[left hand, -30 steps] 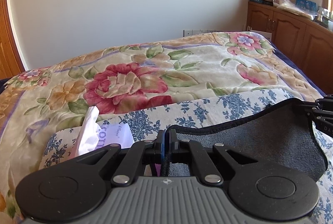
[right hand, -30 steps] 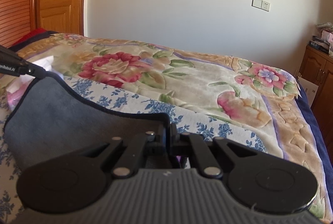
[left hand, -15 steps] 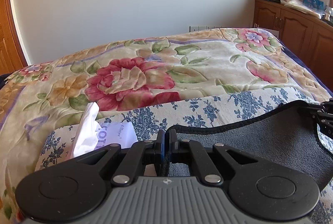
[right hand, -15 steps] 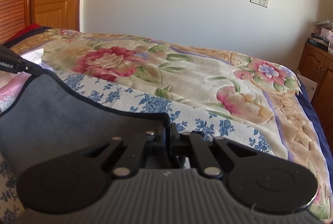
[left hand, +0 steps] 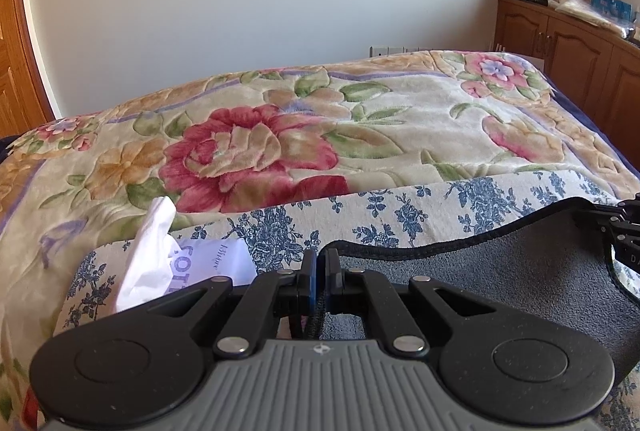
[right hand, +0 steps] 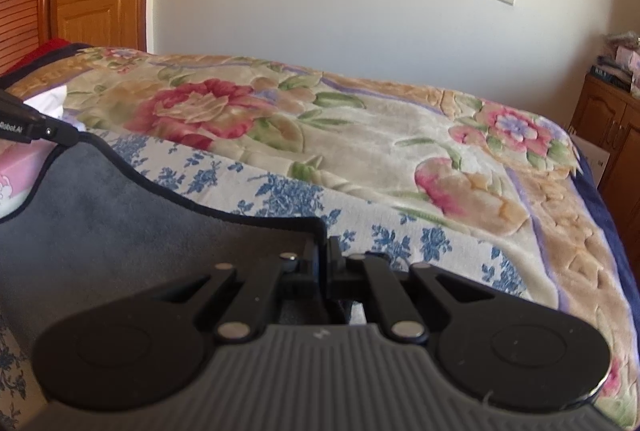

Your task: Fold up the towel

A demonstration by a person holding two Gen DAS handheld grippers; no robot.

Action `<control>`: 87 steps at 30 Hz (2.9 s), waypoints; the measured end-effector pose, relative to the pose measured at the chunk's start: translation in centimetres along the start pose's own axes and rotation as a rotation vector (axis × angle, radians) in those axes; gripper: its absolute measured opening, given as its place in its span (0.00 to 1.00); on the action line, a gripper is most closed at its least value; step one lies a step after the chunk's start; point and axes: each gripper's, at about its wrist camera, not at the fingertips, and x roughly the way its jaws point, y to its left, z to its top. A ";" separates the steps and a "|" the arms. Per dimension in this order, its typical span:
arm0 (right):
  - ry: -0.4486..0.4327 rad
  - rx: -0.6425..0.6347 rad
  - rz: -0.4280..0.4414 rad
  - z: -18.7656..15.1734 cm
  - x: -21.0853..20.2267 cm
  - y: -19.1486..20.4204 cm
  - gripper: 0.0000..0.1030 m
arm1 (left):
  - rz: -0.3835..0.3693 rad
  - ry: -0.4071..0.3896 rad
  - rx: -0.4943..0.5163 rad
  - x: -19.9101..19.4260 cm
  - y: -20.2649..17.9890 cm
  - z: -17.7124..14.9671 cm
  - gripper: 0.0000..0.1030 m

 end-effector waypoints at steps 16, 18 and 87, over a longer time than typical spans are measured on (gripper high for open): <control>0.031 0.023 -0.003 -0.8 0.8 -0.3 0.67 | 0.079 0.027 -0.006 1.6 0.1 -1.3 0.37; 0.022 0.022 -0.005 -0.9 0.6 -0.4 0.67 | 0.092 0.002 -0.011 1.3 0.2 -1.6 0.57; -0.099 0.035 -0.005 0.6 -26.3 5.0 1.00 | 0.097 -0.184 0.037 -29.8 -3.4 -2.5 0.98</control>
